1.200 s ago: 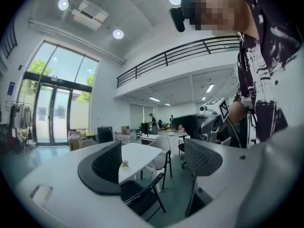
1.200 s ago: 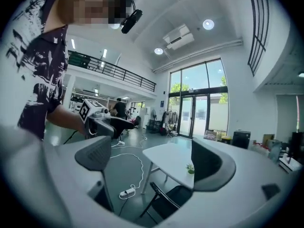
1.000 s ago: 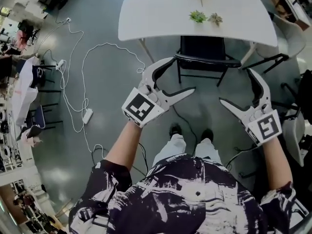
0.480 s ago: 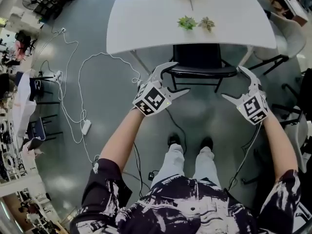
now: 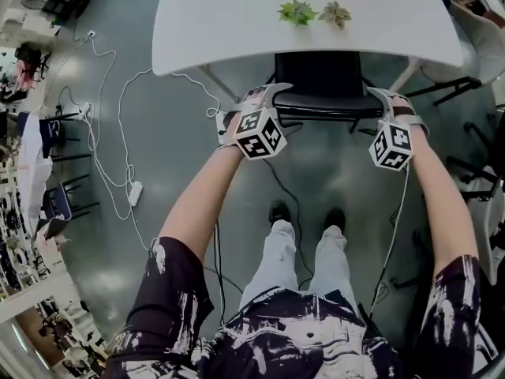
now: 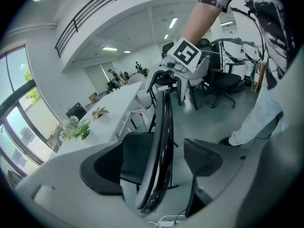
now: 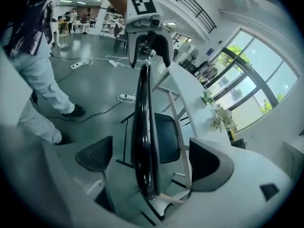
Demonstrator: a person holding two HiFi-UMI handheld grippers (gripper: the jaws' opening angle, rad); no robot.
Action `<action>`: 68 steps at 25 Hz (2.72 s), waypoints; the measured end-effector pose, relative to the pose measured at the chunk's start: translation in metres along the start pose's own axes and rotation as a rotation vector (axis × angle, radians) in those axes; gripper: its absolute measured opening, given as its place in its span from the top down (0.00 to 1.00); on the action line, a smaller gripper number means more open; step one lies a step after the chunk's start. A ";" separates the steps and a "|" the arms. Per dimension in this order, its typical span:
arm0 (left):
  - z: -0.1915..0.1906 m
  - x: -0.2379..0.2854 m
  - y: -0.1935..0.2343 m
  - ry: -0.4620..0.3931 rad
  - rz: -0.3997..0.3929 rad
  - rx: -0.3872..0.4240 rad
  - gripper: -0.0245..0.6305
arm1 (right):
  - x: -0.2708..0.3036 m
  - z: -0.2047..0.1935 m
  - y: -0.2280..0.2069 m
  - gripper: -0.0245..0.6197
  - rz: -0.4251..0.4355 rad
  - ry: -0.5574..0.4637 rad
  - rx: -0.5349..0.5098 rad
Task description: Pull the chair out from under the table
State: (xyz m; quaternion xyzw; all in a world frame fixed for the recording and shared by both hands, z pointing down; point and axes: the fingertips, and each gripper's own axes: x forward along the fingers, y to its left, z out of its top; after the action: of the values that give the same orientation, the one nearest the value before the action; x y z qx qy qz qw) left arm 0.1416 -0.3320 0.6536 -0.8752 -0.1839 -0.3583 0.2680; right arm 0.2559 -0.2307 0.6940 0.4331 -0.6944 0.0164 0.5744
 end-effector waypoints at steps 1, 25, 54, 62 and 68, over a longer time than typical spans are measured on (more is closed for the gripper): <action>-0.006 0.008 0.000 0.015 -0.008 -0.003 0.36 | 0.010 -0.003 0.003 0.19 0.012 0.014 -0.010; -0.054 0.054 -0.026 0.363 0.078 0.331 0.90 | 0.041 -0.021 0.032 0.88 -0.096 0.203 -0.172; -0.008 -0.026 -0.286 0.389 0.044 0.245 0.91 | -0.091 -0.008 0.264 0.89 -0.063 0.189 -0.236; -0.004 -0.043 -0.338 0.397 0.003 0.229 0.90 | -0.117 0.000 0.312 0.88 -0.040 0.194 -0.203; -0.001 -0.051 -0.360 0.401 -0.014 0.218 0.89 | -0.127 0.000 0.332 0.88 -0.046 0.197 -0.232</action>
State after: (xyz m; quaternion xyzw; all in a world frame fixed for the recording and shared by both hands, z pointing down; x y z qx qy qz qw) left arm -0.0786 -0.0548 0.7387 -0.7511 -0.1704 -0.5049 0.3896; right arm 0.0458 0.0506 0.7489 0.3760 -0.6219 -0.0347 0.6860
